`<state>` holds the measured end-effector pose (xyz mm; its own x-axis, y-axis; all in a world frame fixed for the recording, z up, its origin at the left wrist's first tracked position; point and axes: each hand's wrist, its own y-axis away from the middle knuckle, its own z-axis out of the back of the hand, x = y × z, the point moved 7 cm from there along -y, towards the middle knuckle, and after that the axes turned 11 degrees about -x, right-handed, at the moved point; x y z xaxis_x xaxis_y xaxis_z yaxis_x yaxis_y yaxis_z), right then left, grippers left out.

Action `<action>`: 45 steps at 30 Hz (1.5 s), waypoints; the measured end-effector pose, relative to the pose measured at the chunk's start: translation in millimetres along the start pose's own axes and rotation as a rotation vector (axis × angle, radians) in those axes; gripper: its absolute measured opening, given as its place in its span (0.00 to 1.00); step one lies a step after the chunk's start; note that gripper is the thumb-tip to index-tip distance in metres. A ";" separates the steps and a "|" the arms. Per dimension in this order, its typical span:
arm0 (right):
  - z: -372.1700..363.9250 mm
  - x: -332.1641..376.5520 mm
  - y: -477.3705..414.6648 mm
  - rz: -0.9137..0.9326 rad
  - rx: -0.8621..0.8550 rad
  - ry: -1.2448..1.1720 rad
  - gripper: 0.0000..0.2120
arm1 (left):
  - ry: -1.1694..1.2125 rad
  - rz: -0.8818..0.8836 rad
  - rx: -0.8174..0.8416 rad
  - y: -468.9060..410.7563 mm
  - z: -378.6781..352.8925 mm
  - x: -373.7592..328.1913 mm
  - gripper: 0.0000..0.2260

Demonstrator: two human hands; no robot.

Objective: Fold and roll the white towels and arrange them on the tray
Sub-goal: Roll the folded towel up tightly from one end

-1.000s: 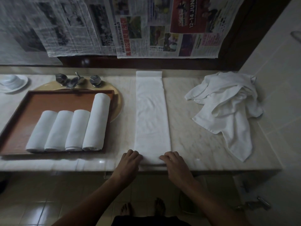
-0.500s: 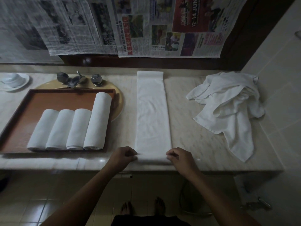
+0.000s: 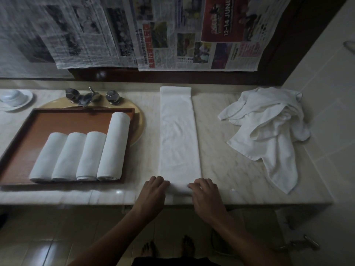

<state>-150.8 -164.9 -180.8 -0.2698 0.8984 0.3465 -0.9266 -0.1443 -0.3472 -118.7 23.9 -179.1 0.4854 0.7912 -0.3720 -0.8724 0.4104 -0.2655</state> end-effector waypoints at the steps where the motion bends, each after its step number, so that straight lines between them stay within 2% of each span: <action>1: 0.2 1.1 0.8 0.015 -0.002 0.006 0.14 | -0.009 0.001 0.004 1.9 -0.7 -1.2 0.18; 8: -11.1 -5.5 -1.0 0.062 0.046 0.069 0.24 | -0.068 -0.040 0.021 -0.3 -5.6 5.8 0.25; 13: -1.1 -8.5 -6.7 0.018 0.091 -0.013 0.20 | -0.060 -0.028 0.029 -4.5 2.1 11.4 0.22; 15: 0.7 -15.5 -3.0 -0.065 0.137 -0.079 0.18 | 0.009 0.025 0.052 -3.0 7.6 14.2 0.21; 19: 2.2 -24.8 3.0 -0.199 0.190 -0.292 0.14 | 0.213 0.170 0.127 1.7 16.9 26.9 0.14; 22: 3.7 -31.7 -1.0 -0.273 0.160 -0.382 0.12 | 0.347 0.324 0.068 -1.5 24.2 34.8 0.07; 26: 3.7 -39.9 -7.9 -0.380 0.105 -0.394 0.10 | 0.432 0.486 0.136 -4.9 20.3 45.6 0.05; 29: 5.4 -31.8 -16.0 -0.260 0.000 -0.283 0.07 | 0.475 0.570 0.166 -6.0 18.3 51.2 0.05; 32: 6.5 -10.8 -13.3 -0.050 -0.107 -0.088 0.12 | 0.476 0.635 0.145 -8.4 18.3 53.6 0.05; 35: -3.4 13.4 2.0 0.077 -0.103 0.000 0.16 | 0.471 0.676 0.124 -9.5 17.0 54.7 0.05; 38: -15.4 17.8 12.9 0.059 -0.066 0.048 0.20 | 0.324 0.593 -0.026 -10.1 24.4 45.7 0.03; 40: -20.0 16.6 14.9 0.038 -0.041 0.070 0.22 | 0.144 0.372 -0.155 -6.8 28.1 26.4 0.09; 43: -21.9 16.1 13.9 0.045 -0.017 0.086 0.25 | -0.072 0.089 -0.107 7.2 8.5 -12.3 0.23; 45: -22.1 13.8 8.8 0.060 -0.021 0.098 0.25 | -0.150 0.001 -0.031 10.7 -11.9 -23.9 0.32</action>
<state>-156.8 -144.6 -198.3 -0.2970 0.9249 0.2376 -0.9036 -0.1918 -0.3831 -139.0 3.9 -183.7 0.4688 0.8514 -0.2354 -0.8693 0.3975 -0.2936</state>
